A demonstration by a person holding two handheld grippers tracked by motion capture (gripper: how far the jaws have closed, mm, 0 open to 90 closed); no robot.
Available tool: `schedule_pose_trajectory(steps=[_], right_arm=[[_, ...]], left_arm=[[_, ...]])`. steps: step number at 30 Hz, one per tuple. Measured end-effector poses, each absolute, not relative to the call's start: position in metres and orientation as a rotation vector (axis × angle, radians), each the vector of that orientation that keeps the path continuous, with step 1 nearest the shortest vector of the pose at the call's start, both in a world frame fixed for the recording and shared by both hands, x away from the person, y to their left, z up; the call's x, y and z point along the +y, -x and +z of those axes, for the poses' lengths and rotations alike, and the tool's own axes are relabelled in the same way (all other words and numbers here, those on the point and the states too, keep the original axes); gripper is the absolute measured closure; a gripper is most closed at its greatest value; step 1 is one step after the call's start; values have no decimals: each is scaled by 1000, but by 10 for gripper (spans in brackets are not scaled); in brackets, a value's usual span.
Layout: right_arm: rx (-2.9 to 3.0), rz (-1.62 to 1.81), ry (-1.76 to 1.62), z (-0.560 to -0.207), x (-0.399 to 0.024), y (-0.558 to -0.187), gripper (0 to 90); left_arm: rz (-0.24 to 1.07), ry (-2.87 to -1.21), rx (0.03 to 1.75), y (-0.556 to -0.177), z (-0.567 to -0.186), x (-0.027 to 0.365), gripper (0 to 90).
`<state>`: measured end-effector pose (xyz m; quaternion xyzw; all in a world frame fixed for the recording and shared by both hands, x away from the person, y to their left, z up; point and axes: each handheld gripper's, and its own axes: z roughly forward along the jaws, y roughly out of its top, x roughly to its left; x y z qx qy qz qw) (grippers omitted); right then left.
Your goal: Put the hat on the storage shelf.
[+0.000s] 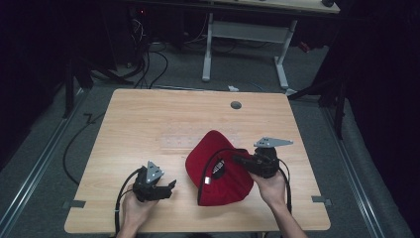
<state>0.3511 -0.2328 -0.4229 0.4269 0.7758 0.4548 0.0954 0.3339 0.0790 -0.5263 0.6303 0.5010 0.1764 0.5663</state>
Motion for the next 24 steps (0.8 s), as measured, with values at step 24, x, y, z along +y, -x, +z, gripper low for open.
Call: schedule_pose_trajectory(steps=[24], right_arm=[[2308,1407,-1244,-404,-208,-359,842]], left_arm=[[377,-1481,1100,-328,-514,38,179]])
